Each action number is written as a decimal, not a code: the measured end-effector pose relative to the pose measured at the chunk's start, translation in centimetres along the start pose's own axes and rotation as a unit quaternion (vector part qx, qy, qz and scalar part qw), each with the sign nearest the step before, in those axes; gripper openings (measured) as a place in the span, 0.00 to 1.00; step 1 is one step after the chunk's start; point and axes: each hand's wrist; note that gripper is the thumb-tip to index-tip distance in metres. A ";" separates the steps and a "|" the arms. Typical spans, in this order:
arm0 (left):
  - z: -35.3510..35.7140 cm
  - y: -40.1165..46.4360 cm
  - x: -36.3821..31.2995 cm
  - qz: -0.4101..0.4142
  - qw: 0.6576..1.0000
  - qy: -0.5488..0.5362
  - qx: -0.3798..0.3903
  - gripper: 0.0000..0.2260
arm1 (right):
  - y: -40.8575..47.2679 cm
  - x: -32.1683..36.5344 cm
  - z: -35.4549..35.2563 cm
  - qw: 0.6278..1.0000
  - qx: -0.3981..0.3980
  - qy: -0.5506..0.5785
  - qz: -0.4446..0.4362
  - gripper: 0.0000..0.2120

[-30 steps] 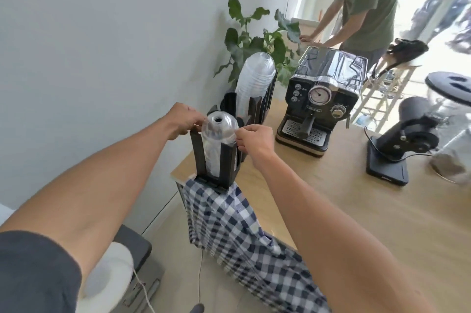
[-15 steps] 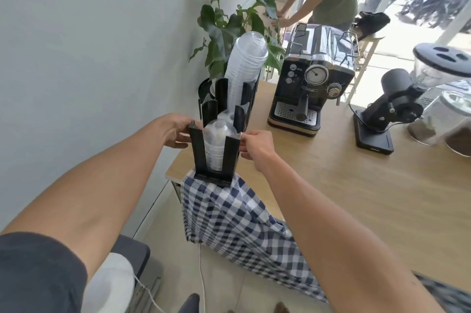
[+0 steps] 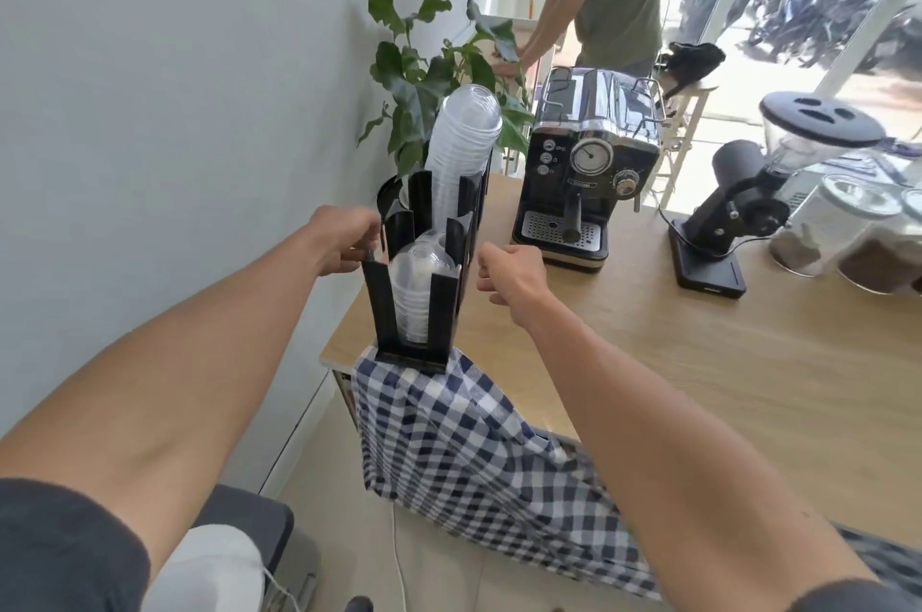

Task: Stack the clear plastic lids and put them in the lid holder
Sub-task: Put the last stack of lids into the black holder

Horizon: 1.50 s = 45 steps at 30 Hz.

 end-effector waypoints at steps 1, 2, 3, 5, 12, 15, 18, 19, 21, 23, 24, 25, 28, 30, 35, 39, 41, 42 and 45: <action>-0.1 -0.3 -0.7 0.040 0.999 0.018 -0.027 0.03 | 0.0 0.4 -0.5 1.000 -0.012 -0.006 -0.007 0.07; -0.1 -0.6 -1.3 0.085 0.994 0.047 -0.055 0.06 | 0.0 0.8 -1.2 1.000 -0.022 -0.014 -0.013 0.06; 0.1 -0.9 -1.9 0.132 0.985 0.073 -0.079 0.08 | 0.0 1.1 -1.8 0.999 -0.030 -0.020 -0.022 0.06; 1.1 -1.8 -3.0 0.209 0.967 0.108 -0.098 0.11 | -0.1 1.4 -3.5 0.998 -0.049 -0.032 -0.037 0.05; 9.6 -4.9 -5.2 0.321 0.929 0.183 -0.018 0.13 | -0.6 0.8 -10.8 0.991 -0.113 -0.033 -0.068 0.08; 14.1 -6.6 -5.4 0.326 0.921 0.213 0.026 0.19 | -0.9 -0.9 -14.6 0.989 -0.119 -0.050 -0.071 0.08; 18.8 -8.3 -5.7 0.335 0.911 0.233 0.059 0.21 | -1.0 -2.9 -19.1 0.987 -0.136 -0.057 -0.056 0.05; 20.3 -9.1 -5.9 0.338 0.907 0.242 0.064 0.21 | -0.9 -3.7 -20.8 0.987 -0.142 -0.054 -0.051 0.05; 23.7 -10.5 -6.2 0.335 0.905 0.247 0.083 0.21 | -1.0 -5.4 -24.1 0.986 -0.155 -0.049 -0.040 0.06; 27.4 -11.7 -6.5 0.333 0.903 0.250 0.109 0.20 | -1.1 -7.1 -27.6 0.984 -0.169 -0.046 -0.030 0.06; 29.3 -12.2 -6.6 0.334 0.901 0.252 0.117 0.21 | -1.2 -8.0 -29.4 0.983 -0.174 -0.049 -0.022 0.07; 31.1 -13.0 -6.8 0.331 0.899 0.258 0.123 0.23 | -1.3 -8.8 -31.2 0.983 -0.177 -0.054 -0.016 0.07; 36.9 -15.0 -6.9 0.327 0.897 0.265 0.137 0.24 | -1.4 -11.2 -37.0 0.981 -0.182 -0.070 -0.010 0.07; 40.8 -16.7 -6.9 0.319 0.900 0.262 0.139 0.24 | -1.2 -12.9 -41.0 0.980 -0.184 -0.077 -0.006 0.07; 49.3 -20.8 -6.1 0.281 0.911 0.263 0.150 0.25 | -0.7 -18.1 -49.8 0.978 -0.170 -0.123 0.004 0.08; 54.9 -23.4 -4.7 0.245 0.916 0.272 0.162 0.25 | -1.6 -21.3 -54.8 0.976 -0.152 -0.152 0.024 0.14; 57.0 -24.5 -3.7 0.229 0.917 0.279 0.169 0.25 | -1.8 -23.0 -56.6 0.977 -0.141 -0.155 0.031 0.16; 57.9 -24.9 -3.3 0.226 0.916 0.284 0.170 0.25 | -1.9 -23.7 -57.3 0.978 -0.134 -0.158 0.034 0.17; 59.9 -26.0 -2.5 0.213 0.913 0.302 0.174 0.26 | -2.0 -25.5 -58.8 0.977 -0.117 -0.172 0.046 0.20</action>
Point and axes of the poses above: each hand's wrist, its own y-axis towards the middle knuckle, its own z-axis out of the palm, x = y × z, and after that the axes turned 1 degree about -y, right-handed
